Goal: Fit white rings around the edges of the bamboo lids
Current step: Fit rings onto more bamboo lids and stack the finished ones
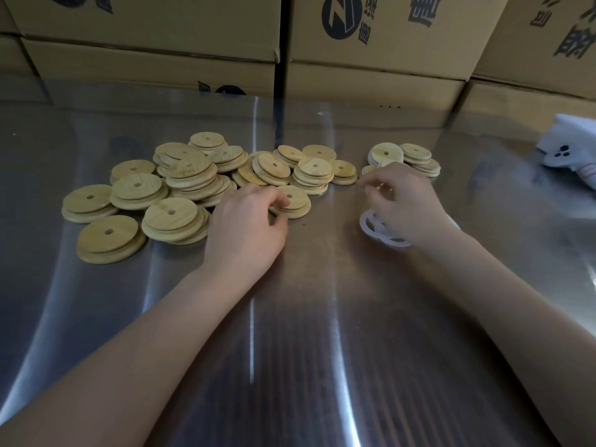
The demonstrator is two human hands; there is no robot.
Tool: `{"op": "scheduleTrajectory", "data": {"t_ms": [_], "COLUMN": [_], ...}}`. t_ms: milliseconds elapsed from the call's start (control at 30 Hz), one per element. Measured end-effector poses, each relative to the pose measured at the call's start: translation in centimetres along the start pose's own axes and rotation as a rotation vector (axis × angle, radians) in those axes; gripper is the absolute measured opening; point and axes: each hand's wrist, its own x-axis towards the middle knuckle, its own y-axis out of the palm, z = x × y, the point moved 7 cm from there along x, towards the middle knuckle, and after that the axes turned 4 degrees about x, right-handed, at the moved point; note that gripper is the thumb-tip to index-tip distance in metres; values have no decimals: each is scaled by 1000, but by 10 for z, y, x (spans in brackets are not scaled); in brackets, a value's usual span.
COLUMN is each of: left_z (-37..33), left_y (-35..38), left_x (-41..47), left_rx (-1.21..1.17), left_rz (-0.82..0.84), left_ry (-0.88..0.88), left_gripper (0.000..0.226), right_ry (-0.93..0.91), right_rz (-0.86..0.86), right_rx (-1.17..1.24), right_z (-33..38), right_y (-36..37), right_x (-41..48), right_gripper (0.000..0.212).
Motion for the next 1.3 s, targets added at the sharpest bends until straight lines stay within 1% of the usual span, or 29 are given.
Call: {"op": "scheduleTrajectory", "data": {"t_ms": [100, 233, 333, 433, 533, 600, 700, 767, 933, 1033, 1100, 1133, 1167, 1233, 1300], "left_z": [4, 9, 12, 11, 11, 11, 7, 4, -2, -6, -7, -7, -7, -6, -6], "left_y": [3, 11, 15, 20, 22, 20, 15, 14, 15, 17, 20, 22, 23, 23, 21], "left_x": [0, -2, 0, 1, 0, 1, 0, -1, -2, -4, -6, -6, -7, -7, -6], "left_rx": [116, 224, 252, 256, 239, 204, 126, 105, 156, 207, 244, 253, 249, 220, 190], "left_rz": [30, 108, 133, 157, 168, 144, 81, 67, 73, 88, 117, 133, 146, 161, 158], "left_ry": [-31, -79, -85, -64, -56, -48, -49, -50, -30, -14, 5, 11, 11, -1, -1], "left_gripper": [27, 40, 41, 41, 44, 45, 42, 44, 60, 69, 74, 75, 75, 71, 69], "right_ry": [-90, -209, -188, -155, -130, -120, -122, -106, -90, -4, 93, 132, 152, 155, 155], "right_rz": [77, 232, 327, 386, 383, 359, 273, 235, 190, 68, -29, -41, -20, 80, 186], "right_rx": [87, 103, 56, 36, 87, 120, 198, 255, 321, 314, 262, 197, 114, -35, -130], "right_z": [22, 47, 56, 57, 53, 52, 50, 48, 44, 31, 17, 10, 4, -5, -11], "right_y": [10, 34, 53, 63, 61, 58, 49, 44, 33, 20, 8, 5, 3, 5, 8], "right_x": [-9, -19, -24, -28, -26, -23, -20, -19, -18, -12, -7, -5, -3, 0, 1], "right_gripper": [20, 33, 50, 57, 55, 52, 46, 42, 38, 33, 29, 28, 28, 29, 31]}}
